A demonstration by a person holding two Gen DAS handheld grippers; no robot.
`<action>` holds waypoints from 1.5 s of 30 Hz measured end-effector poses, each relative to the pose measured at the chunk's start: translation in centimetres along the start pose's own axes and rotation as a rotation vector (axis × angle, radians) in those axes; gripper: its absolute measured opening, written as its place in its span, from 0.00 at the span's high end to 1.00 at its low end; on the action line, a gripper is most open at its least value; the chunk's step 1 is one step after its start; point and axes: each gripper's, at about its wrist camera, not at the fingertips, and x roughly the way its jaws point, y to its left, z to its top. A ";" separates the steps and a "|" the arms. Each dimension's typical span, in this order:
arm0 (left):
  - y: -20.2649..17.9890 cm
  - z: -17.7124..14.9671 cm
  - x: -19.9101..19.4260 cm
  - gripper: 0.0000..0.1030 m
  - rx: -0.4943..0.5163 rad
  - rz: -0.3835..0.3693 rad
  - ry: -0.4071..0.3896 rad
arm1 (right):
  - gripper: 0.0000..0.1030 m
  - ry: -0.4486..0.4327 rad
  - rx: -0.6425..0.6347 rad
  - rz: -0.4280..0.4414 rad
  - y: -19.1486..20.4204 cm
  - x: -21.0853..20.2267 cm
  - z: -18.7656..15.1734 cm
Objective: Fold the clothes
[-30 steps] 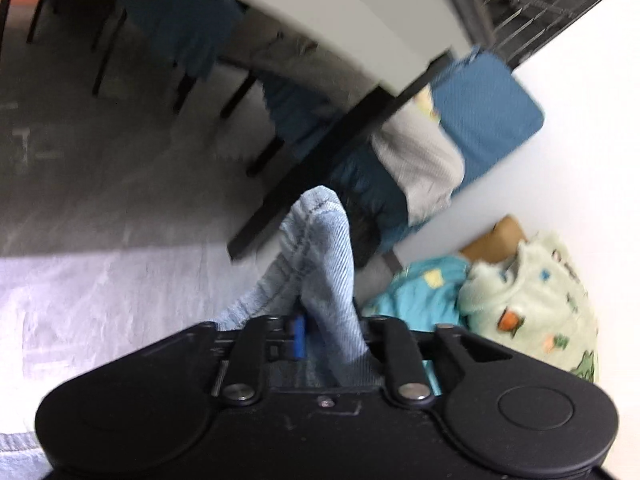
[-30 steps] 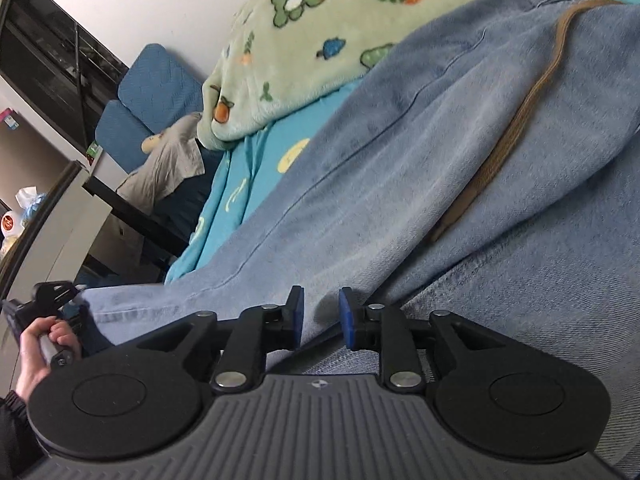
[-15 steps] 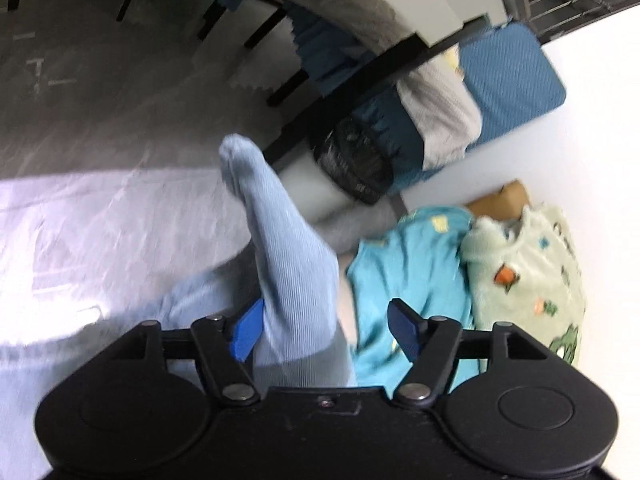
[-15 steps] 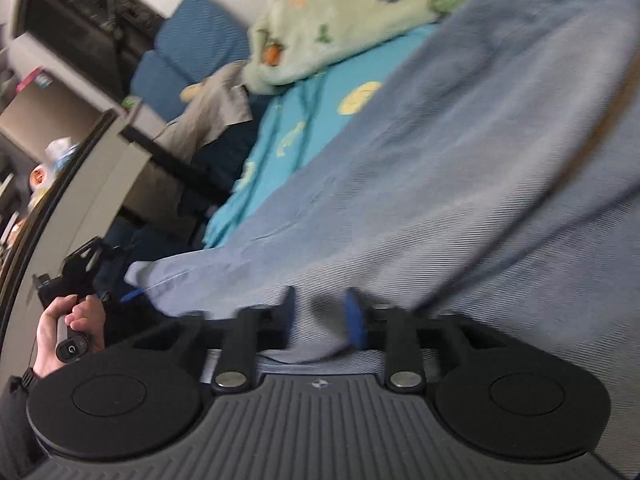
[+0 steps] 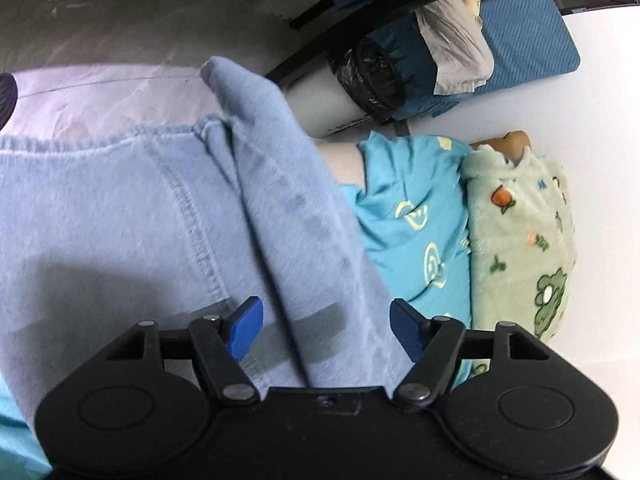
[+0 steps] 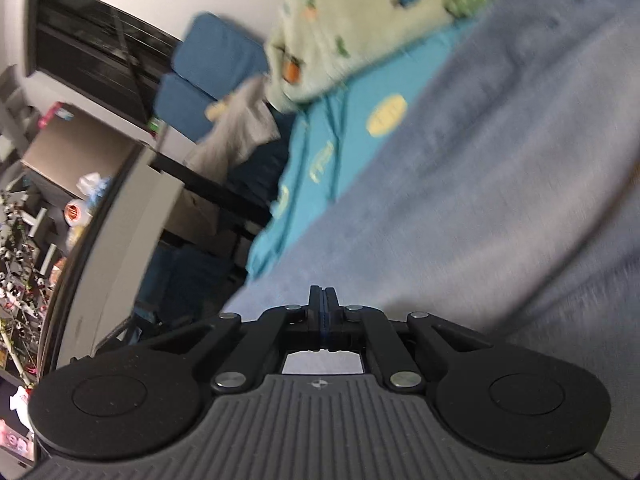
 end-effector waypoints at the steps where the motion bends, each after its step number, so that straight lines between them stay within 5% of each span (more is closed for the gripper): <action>1: 0.1 -0.1 0.0 0.35 -0.002 0.001 0.000 | 0.94 0.021 0.013 -0.008 0.0 0.1 -0.2; 4: 0.3 -0.2 0.2 0.35 -0.003 -0.006 0.006 | 0.79 0.090 0.003 -0.029 0.4 -0.3 -1.1; 6: 0.2 -0.2 0.4 0.35 -0.004 -0.012 0.011 | 0.50 0.136 -0.006 -0.042 0.6 -0.5 -1.8; 7: 0.3 -0.2 0.5 0.35 -0.005 -0.015 0.015 | 0.48 0.152 -0.020 -0.050 0.8 -0.5 -2.2; 13: -0.2 -1.2 1.3 0.35 -0.001 -0.033 0.051 | 0.53 0.167 -0.031 -0.130 0.1 1.1 -2.8; 17: -0.9 -2.2 1.5 0.35 0.035 -0.064 0.063 | 0.88 0.144 0.087 -0.081 -1.5 2.7 -1.2; 20: -1.8 -3.0 1.7 0.35 0.084 -0.089 0.071 | 0.97 0.087 0.080 -0.025 -1.0 2.2 0.5; 25: -2.7 -3.6 2.6 0.35 0.136 -0.103 0.045 | 0.98 -0.053 0.157 0.100 -1.3 1.2 4.2; 30: -2.5 -3.1 3.2 0.35 0.150 -0.053 -0.019 | 0.98 -0.121 0.198 0.085 -2.7 3.1 7.4; 40: -2.2 -0.4 6.8 0.37 0.148 0.027 -0.129 | 0.98 -0.154 0.257 0.071 -4.9 3.9 7.4; 41: -2.3 -0.2 6.9 0.38 0.153 0.023 -0.141 | 0.98 -0.164 0.242 0.082 -4.4 3.7 7.6; 43: -2.4 0.3 6.9 0.65 0.168 0.021 -0.168 | 0.98 -0.184 0.212 0.101 -3.3 3.3 8.0; 45: -2.4 0.7 6.5 0.81 0.176 0.015 -0.202 | 0.98 -0.203 0.187 0.109 -2.6 2.6 8.0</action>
